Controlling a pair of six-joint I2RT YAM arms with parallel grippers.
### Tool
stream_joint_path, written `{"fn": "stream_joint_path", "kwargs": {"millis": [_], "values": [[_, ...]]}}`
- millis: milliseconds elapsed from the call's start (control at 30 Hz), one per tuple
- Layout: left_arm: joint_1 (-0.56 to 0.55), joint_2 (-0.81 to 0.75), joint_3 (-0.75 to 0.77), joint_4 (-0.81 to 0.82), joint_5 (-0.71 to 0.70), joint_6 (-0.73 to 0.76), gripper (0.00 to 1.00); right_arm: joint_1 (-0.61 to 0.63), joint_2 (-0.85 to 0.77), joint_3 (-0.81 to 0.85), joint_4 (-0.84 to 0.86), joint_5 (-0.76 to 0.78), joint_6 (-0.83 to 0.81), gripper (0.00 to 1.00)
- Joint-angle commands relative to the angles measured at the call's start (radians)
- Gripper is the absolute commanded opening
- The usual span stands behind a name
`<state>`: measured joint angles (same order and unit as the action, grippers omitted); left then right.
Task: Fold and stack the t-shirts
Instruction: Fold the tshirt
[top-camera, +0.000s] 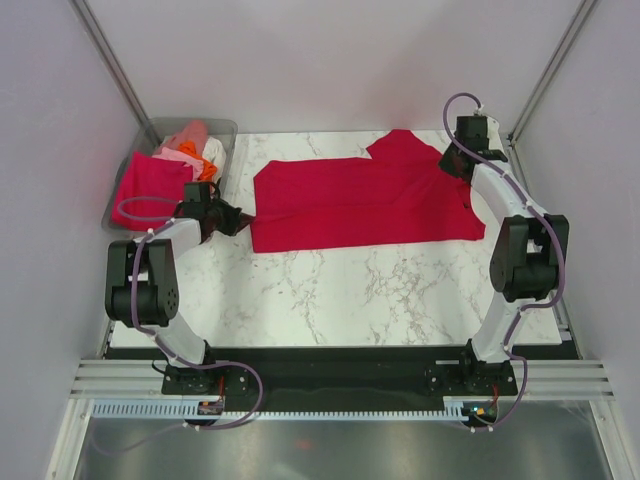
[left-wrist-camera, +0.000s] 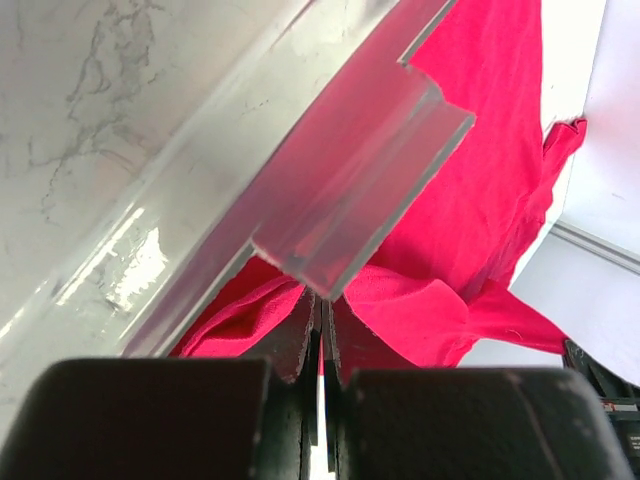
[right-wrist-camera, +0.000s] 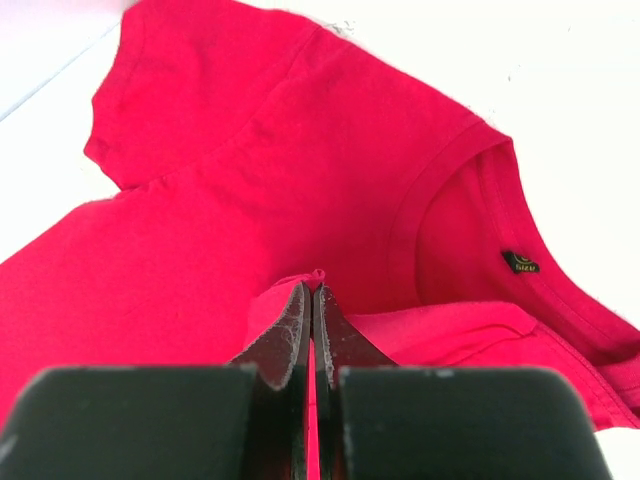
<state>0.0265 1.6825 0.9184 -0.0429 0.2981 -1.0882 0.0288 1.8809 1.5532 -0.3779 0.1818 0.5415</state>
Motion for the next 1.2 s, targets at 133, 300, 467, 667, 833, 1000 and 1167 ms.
{"fn": "stream_joint_path", "kwargs": {"millis": [133,300,467,667,833,1000,1167], "values": [[0.009,0.058,0.040,0.015,0.019,-0.015,0.02,-0.001,0.055,0.082,0.024,0.013,-0.011,0.00],[0.009,0.057,0.037,0.015,0.039,0.004,0.11,-0.001,0.095,0.105,0.020,0.005,-0.011,0.46],[0.001,-0.045,-0.004,0.011,0.029,0.106,0.62,-0.001,0.008,0.006,0.026,0.053,0.003,0.73],[-0.002,-0.217,-0.121,-0.003,0.009,0.183,0.84,-0.012,-0.214,-0.293,0.103,0.140,0.095,0.70],[-0.014,-0.334,-0.248,0.000,0.053,0.217,0.80,-0.159,-0.420,-0.678,0.313,-0.019,0.225,0.61],[-0.016,-0.418,-0.326,0.005,0.047,0.238,0.78,-0.176,-0.470,-0.815,0.408,-0.028,0.267,0.56],[-0.079,-0.477,-0.377,0.038,0.046,0.228,0.73,-0.178,-0.399,-0.866,0.493,-0.036,0.320,0.52]]}}
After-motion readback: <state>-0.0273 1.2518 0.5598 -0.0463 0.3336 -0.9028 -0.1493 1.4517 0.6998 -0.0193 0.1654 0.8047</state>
